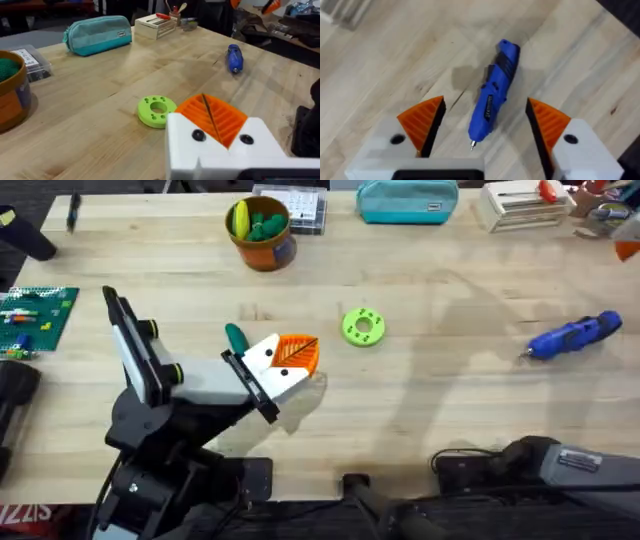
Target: Pick up the gripper from the table and insert it into the empty holder that is missing its gripper. Then pick up a screw, insert it into the mounting hole, and use the screwdriver to tighten it. Finally, clean up the table by picking up the vegetable and placing it into the bucket.
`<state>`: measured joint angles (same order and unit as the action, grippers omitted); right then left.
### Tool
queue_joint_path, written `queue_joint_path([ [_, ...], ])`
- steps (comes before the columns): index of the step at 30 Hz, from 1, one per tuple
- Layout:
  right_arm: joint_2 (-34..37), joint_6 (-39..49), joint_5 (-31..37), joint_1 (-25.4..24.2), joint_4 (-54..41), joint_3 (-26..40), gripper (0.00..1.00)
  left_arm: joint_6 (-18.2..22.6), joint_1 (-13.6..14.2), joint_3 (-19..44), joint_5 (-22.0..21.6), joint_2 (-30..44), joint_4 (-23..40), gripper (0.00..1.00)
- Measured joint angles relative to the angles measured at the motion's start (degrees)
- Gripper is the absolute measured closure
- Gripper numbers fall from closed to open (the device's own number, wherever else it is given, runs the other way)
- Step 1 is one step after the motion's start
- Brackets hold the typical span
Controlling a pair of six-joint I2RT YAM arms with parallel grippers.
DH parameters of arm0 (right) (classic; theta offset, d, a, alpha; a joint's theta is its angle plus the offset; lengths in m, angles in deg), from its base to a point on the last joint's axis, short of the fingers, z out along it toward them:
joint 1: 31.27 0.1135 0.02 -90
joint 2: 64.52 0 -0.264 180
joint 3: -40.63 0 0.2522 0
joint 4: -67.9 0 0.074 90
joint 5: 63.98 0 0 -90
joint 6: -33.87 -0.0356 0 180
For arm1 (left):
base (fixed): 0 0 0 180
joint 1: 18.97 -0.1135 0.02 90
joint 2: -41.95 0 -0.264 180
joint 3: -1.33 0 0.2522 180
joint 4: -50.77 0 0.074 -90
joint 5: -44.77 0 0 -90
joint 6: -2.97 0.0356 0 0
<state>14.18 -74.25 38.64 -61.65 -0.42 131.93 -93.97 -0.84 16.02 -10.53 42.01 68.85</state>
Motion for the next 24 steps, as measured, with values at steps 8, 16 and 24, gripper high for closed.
queue_joint_path([
  [8, 1.6, -5.8, -4.7, -10.2, 8.2, -11.0, 0.009, 0.0, 0.0, 0.0, 0.0, 0.0, 0.0, 0.988],
  [16, 6.4, -6.4, -8.5, -14.2, 16.9, -16.9, 0.008, 0.0, 0.0, 0.0, 0.0, 0.0, 0.0, 0.988],
  [24, 12.6, -8.2, -9.4, -14.2, 24.5, -17.0, 0.008, 0.0, 0.0, 0.0, 0.0, 0.0, 0.0, 0.988],
])
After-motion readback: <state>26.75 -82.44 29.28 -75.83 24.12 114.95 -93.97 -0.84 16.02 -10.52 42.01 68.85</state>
